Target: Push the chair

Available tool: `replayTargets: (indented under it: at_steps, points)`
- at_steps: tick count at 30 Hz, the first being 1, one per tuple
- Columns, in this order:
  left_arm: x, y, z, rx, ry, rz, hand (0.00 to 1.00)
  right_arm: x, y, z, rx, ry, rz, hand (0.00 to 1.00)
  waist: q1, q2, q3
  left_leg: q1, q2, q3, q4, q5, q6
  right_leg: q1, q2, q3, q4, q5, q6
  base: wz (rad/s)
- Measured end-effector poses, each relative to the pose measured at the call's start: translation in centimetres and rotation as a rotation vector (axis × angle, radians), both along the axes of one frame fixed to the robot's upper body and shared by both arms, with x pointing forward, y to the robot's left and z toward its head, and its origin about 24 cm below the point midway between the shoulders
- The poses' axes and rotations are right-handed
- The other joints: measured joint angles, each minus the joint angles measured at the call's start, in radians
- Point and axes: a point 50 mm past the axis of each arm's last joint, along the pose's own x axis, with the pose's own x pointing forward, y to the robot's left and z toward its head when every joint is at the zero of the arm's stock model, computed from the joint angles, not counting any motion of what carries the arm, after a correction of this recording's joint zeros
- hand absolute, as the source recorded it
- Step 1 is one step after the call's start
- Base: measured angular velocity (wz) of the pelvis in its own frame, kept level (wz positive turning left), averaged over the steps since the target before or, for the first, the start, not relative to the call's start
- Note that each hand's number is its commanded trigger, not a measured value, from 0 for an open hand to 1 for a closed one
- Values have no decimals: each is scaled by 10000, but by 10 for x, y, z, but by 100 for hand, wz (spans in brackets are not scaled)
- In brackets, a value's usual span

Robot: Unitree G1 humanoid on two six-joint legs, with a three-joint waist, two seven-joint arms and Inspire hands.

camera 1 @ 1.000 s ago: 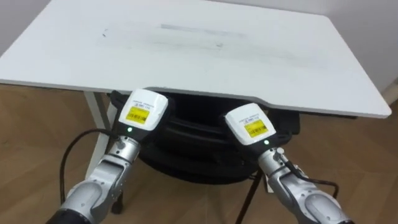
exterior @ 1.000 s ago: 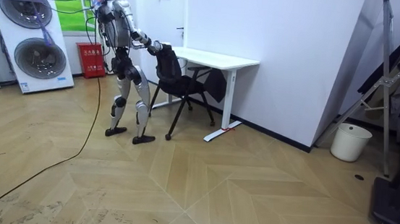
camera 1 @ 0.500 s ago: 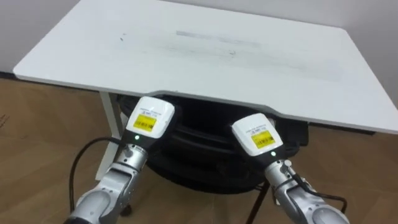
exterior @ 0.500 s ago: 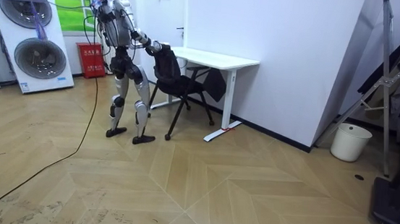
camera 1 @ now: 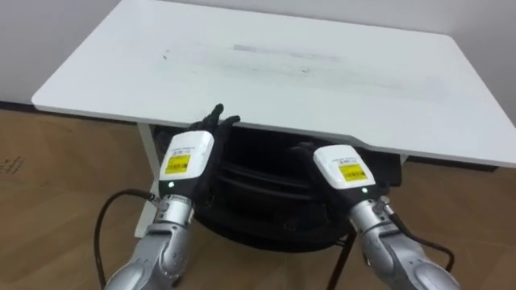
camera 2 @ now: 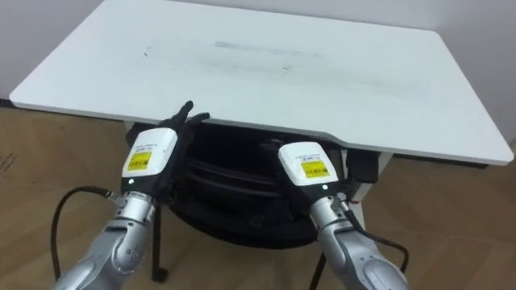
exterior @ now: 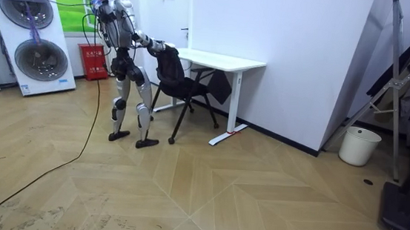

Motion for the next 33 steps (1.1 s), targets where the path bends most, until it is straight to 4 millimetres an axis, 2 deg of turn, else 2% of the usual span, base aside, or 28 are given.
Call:
replayTargets:
  at_steps: [3,6,8,10,11,13,14,16,17,19,20,22,23,24,25,26,29,31,32,33]
  points:
    - [6,19,11,-1164,-227,1017,0,-2,-8,10,1345,-125,-455,0,-46,144,95,-66,-3,-11,-1,5,1,-71,-2,-1,-3,0,1,2]
    - [9,35,28,-1612,-906,1645,0,-6,-15,19,2234,-254,-571,0,1,148,88,-317,-42,-152,30,21,22,-236,-60,-91,-1,-6,16,12]
    - [10,43,33,-1644,-1159,1915,0,-9,-19,23,2261,-351,-598,0,-9,183,80,-359,-103,-196,25,64,54,-262,-113,-89,-1,82,-68,8]
    - [10,56,46,-1954,-1990,2577,0,-13,-27,26,2218,-514,-717,0,-58,183,66,-353,-179,-95,34,69,110,-256,-194,-59,2,100,-5,4]
    - [10,61,52,-2022,-2418,2797,0,-14,-29,27,2164,-557,-712,0,-115,181,64,-334,-203,-68,49,85,134,-236,-217,-6,2,95,20,6]
    - [5,87,75,-2444,-4270,3820,0,-21,-36,35,2373,-886,-543,0,-185,240,40,-186,-309,128,8,118,186,-158,-278,269,0,77,139,-4]
    - [3,94,79,-2475,-4660,4101,0,-22,-37,36,2355,-928,-524,0,-241,258,29,-152,-328,174,0,118,187,-121,-296,295,-13,75,169,0]
    - [-4,114,89,-2921,-5762,5117,0,-26,-50,38,2821,-925,-982,0,-385,261,26,-60,-437,252,-42,155,247,-54,-308,708,-20,43,296,7]
    - [-6,117,90,-2992,-5949,5369,0,-27,-55,40,3040,-972,-1152,0,-387,262,26,-57,-468,258,-47,160,257,-69,-321,775,-14,40,322,-3]
    - [-16,132,88,-3343,-6397,6379,0,-37,-77,53,4445,-1764,-2347,0,-392,306,17,-1,-528,428,-48,133,327,-89,-309,1083,25,-50,503,-10]
    - [-21,137,86,-3334,-6453,6678,0,-37,-87,61,5049,-2496,-3051,0,-399,357,-7,3,-525,460,-44,88,401,-94,-253,1213,3,-46,519,-11]
    - [-37,146,76,-3362,-6435,7454,0,-42,-138,102,7184,-5824,-5870,0,-401,498,-109,-11,-539,537,-89,27,486,-76,-72,1669,-193,35,558,-8]
    - [-41,148,73,-3319,-6385,7609,0,-46,-151,111,7724,-6625,-6499,0,-400,519,-167,-6,-538,546,-100,20,496,-58,-36,1739,-241,60,556,-5]
    - [-49,152,68,-3382,-6349,7964,0,-58,-172,125,8733,-8051,-7624,0,-363,563,-212,36,-529,559,-131,13,502,-1,-5,1768,-333,87,557,0]
    - [-58,157,64,-3595,-6398,8472,0,-69,-187,129,9483,-9037,-8601,0,-371,569,-142,156,-507,557,-164,6,495,108,26,1772,-346,92,547,0]
    - [-62,159,62,-3780,-6405,8763,0,-75,-192,127,9832,-9303,-9098,0,-401,566,-135,180,-494,555,-171,-5,490,134,40,1772,-346,81,548,0]
    - [-81,168,48,-4493,-6161,9975,0,-106,-202,96,10533,-9255,-11624,0,-559,517,-79,193,-462,563,-218,-26,478,134,76,1789,-385,64,542,0]
    - [-96,175,26,-4942,-5299,11034,0,-133,-205,54,10360,-8118,-14091,0,-591,513,-81,202,-472,622,-264,-56,489,90,75,1851,-363,47,551,-6]
    - [-100,176,19,-5050,-4984,11339,0,-141,-205,43,10226,-7761,-14767,0,-592,547,-80,201,-479,632,-289,-56,490,72,73,1867,-364,47,551,-8]
    - [-109,179,4,-5220,-4277,11937,0,-156,-206,21,9875,-7075,-16021,0,-605,546,-59,163,-489,655,-296,-74,511,9,66,1895,-337,43,553,-11]
